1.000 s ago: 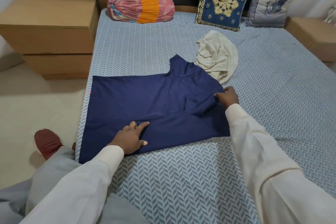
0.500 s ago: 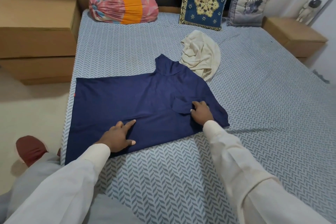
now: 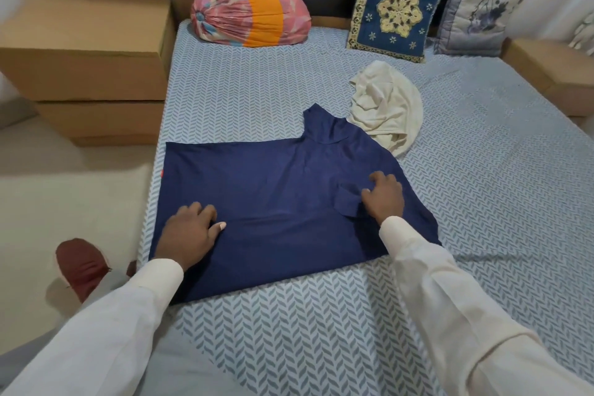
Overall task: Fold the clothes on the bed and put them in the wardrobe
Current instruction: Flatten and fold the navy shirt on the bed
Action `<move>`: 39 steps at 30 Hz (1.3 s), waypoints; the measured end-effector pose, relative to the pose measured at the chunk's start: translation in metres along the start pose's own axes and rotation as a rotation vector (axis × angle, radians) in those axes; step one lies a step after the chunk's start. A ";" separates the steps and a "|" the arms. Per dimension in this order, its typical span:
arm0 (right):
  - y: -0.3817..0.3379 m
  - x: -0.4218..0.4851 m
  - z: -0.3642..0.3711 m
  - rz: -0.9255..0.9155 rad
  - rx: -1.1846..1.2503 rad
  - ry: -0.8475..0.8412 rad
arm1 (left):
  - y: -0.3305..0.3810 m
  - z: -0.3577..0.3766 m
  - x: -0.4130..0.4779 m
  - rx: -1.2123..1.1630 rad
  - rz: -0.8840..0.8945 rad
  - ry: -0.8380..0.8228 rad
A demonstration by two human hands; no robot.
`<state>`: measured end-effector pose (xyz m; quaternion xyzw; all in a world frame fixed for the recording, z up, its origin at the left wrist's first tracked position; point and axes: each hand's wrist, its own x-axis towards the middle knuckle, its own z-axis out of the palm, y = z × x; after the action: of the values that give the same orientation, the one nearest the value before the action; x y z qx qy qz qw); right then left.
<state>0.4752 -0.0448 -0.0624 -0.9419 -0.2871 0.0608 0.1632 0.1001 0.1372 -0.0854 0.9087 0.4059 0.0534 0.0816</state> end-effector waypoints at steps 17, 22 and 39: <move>-0.155 0.136 0.046 -0.266 -0.376 -0.448 | -0.077 -0.045 0.174 0.126 -0.181 -0.283; -0.136 0.129 0.036 -0.189 -0.029 -0.393 | -0.089 -0.048 0.161 -0.040 -0.161 -0.123; -0.014 -0.075 0.012 -0.257 0.099 -0.035 | -0.050 -0.051 -0.047 0.114 0.047 0.074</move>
<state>0.4031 -0.0726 -0.0677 -0.8871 -0.4046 0.0697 0.2108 0.0241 0.1405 -0.0465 0.9185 0.3897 0.0659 0.0134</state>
